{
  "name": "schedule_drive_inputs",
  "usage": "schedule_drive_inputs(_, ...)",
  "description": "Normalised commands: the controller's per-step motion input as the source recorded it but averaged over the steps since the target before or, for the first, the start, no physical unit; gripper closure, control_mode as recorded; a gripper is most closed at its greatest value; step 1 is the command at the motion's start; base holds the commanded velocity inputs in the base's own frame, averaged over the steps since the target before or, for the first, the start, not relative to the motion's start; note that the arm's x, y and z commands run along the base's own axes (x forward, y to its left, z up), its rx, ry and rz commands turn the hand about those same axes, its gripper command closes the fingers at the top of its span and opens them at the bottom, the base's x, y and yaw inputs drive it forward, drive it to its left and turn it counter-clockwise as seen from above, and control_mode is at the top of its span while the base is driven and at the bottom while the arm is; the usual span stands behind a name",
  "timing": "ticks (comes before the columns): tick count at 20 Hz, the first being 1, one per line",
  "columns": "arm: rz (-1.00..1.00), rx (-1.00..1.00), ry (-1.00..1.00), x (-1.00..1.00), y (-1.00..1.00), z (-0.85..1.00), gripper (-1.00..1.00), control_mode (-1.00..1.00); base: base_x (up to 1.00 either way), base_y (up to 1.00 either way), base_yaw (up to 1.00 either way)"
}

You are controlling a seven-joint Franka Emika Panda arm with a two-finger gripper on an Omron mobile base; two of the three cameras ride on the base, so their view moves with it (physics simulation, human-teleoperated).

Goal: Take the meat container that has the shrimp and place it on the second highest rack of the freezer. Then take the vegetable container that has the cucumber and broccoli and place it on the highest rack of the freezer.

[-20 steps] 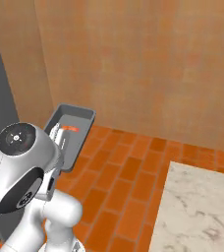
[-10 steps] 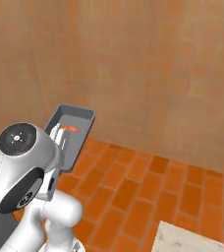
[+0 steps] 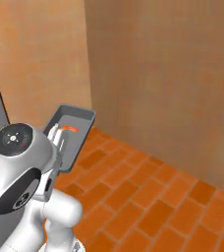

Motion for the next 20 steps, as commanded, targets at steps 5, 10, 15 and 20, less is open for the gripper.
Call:
schedule_drive_inputs(5, 0.0, 0.0, 0.0, 0.0, 0.0, 0.0, 1.0, 1.0, -0.17, 0.38, 0.59)
schedule_drive_inputs(10, 0.0, 0.0, 0.0, 0.0, 0.0, 0.0, 1.0, 1.0, -0.05, 0.19, 0.61)
schedule_drive_inputs(15, 0.0, 0.0, 0.0, 0.0, 0.0, 0.0, 1.0, 1.0, 0.02, 0.01, 0.57)
schedule_drive_inputs(20, 0.0, 0.0, 0.0, 0.0, 0.0, 0.0, 1.0, 1.0, 0.0, 0.06, 0.53)
